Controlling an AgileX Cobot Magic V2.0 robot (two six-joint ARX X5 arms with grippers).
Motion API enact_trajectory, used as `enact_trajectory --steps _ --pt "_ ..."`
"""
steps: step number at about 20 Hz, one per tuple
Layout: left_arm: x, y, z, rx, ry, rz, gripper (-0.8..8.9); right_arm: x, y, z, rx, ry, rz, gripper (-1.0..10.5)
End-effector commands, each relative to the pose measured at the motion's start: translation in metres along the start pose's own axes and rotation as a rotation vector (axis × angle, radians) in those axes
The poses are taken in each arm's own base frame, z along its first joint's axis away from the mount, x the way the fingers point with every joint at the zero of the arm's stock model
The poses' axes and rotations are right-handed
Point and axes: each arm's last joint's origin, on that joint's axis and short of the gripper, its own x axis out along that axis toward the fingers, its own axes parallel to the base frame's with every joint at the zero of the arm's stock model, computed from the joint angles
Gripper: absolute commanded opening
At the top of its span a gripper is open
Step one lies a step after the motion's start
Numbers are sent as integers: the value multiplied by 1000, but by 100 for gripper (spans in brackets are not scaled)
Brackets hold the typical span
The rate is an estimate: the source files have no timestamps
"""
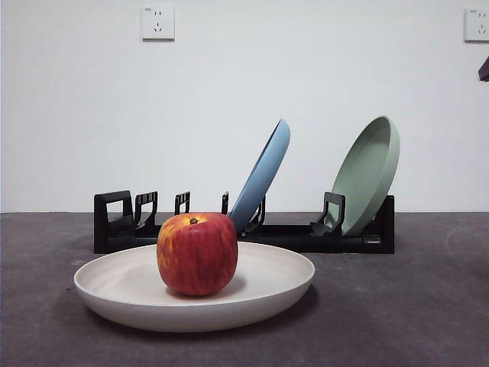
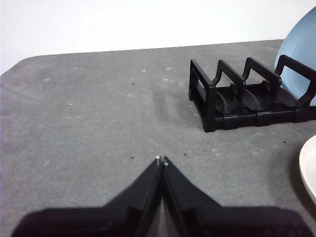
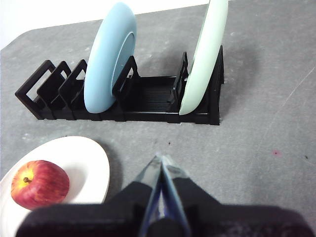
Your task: Take the yellow plate from the plate rack,put the plate on the table,take the apple from the table,put the apple in the plate
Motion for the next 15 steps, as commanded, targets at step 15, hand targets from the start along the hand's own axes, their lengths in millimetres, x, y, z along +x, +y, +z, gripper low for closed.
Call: enact_trajectory --steps 15 --pt "1 0 -4 7 10 -3 -2 -29 -22 -1 -178 -170 -281 1"
